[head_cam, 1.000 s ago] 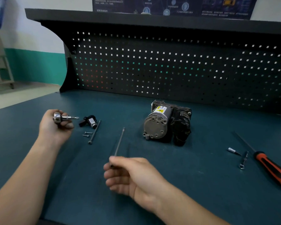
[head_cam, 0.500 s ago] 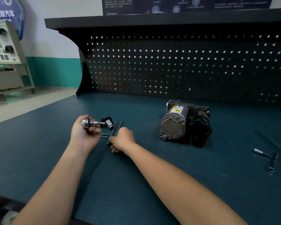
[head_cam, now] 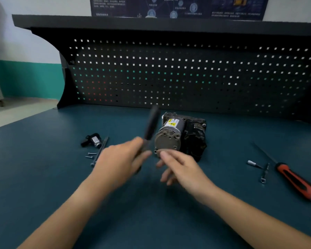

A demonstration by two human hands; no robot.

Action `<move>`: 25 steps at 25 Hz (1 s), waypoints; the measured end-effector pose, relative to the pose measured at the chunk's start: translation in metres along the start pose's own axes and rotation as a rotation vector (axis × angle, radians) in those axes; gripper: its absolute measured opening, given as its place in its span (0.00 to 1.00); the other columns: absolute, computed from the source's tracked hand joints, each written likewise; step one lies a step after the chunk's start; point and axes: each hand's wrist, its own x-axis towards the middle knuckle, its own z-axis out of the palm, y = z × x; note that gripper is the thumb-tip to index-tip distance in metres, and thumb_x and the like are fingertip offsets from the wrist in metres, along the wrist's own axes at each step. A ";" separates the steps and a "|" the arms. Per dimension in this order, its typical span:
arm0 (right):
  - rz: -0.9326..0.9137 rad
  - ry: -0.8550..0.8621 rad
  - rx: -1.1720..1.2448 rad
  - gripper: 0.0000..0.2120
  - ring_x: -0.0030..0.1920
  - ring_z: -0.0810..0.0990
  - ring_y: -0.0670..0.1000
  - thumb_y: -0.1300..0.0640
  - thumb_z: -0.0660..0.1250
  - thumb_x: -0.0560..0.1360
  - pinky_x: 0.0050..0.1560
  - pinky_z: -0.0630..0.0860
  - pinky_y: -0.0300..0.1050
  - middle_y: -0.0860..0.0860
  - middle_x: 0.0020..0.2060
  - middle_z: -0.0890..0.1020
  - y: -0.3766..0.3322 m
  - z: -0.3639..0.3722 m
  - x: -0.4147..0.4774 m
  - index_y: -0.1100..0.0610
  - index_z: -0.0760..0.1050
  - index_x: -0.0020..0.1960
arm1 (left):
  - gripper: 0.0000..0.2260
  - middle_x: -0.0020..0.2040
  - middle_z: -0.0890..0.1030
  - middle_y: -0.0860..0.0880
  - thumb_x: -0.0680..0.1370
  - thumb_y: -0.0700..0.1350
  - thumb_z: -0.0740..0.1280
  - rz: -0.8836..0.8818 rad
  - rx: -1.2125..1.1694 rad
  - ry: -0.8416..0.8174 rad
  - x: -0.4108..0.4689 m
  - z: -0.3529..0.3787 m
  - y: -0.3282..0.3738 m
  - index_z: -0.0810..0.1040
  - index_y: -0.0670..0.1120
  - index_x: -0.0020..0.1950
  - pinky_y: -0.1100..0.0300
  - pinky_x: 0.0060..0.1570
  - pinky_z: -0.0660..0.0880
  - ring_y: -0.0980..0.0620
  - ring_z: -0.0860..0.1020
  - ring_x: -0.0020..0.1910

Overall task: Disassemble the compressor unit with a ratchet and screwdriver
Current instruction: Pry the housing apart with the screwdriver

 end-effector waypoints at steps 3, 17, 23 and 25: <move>-0.054 0.267 0.167 0.09 0.23 0.76 0.45 0.55 0.67 0.71 0.23 0.72 0.35 0.48 0.36 0.82 -0.016 -0.060 -0.024 0.48 0.73 0.51 | 0.14 0.52 0.80 0.48 0.79 0.56 0.57 0.296 0.327 -0.483 0.014 0.030 0.049 0.73 0.48 0.56 0.57 0.37 0.69 0.43 0.80 0.49; 0.291 0.799 -0.437 0.13 0.49 0.80 0.57 0.65 0.61 0.75 0.54 0.74 0.46 0.56 0.53 0.81 0.053 -0.169 0.011 0.62 0.77 0.57 | 0.44 0.74 0.54 0.45 0.68 0.48 0.74 -0.535 -0.235 -0.210 0.038 0.112 0.033 0.51 0.45 0.76 0.47 0.61 0.68 0.41 0.65 0.68; -0.283 0.432 -0.802 0.26 0.66 0.66 0.51 0.49 0.69 0.72 0.65 0.62 0.42 0.51 0.68 0.67 0.022 -0.113 0.029 0.54 0.69 0.68 | 0.46 0.76 0.49 0.48 0.69 0.47 0.73 -0.549 -0.206 -0.195 0.037 0.122 0.038 0.44 0.50 0.77 0.45 0.52 0.71 0.39 0.67 0.66; -0.327 0.235 -1.132 0.34 0.72 0.55 0.49 0.45 0.69 0.71 0.69 0.58 0.47 0.48 0.73 0.58 0.021 -0.098 0.038 0.49 0.61 0.73 | 0.47 0.76 0.47 0.49 0.68 0.49 0.74 -0.504 -0.175 -0.199 0.037 0.124 0.040 0.45 0.52 0.76 0.44 0.51 0.72 0.39 0.67 0.66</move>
